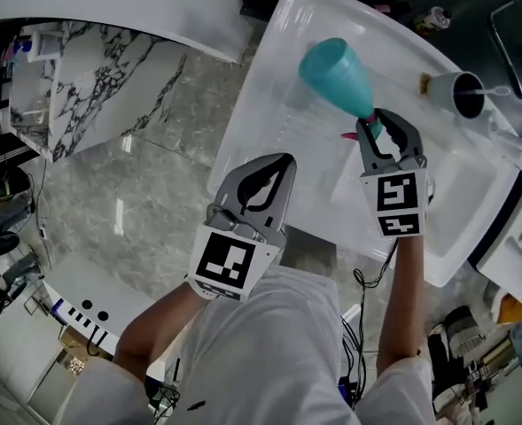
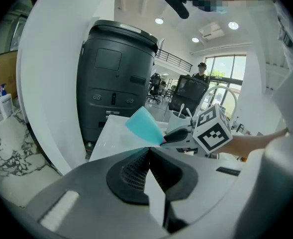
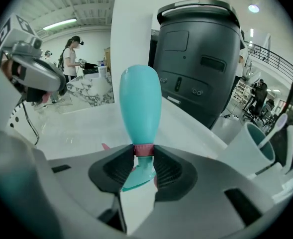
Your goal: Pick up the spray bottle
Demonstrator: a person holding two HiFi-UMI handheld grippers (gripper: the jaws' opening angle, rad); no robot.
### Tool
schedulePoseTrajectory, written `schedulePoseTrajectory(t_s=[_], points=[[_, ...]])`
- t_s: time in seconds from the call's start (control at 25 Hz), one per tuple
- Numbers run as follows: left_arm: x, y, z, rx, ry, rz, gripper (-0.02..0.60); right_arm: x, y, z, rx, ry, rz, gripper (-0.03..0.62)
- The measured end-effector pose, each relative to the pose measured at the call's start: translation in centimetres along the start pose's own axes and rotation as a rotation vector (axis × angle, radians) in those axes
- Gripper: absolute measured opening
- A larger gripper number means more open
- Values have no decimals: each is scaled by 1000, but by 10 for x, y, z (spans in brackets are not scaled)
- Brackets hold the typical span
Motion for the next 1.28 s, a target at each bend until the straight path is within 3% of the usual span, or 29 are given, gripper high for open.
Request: schedulePoseTrajectory(t_s=[0.8, 1.28], points=[[-21, 97, 84, -216, -29, 46, 3, 12, 189, 71, -320, -259, -232, 114], [-38, 147, 111, -311, -72, 47, 3, 32, 266, 90, -477, -321, -340, 114]])
Point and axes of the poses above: the fingertips, and each gripper's own axes: y backward along the fingers, x to its left, z out of its top, the point moved 7 cm from there along y, backward along the fingers
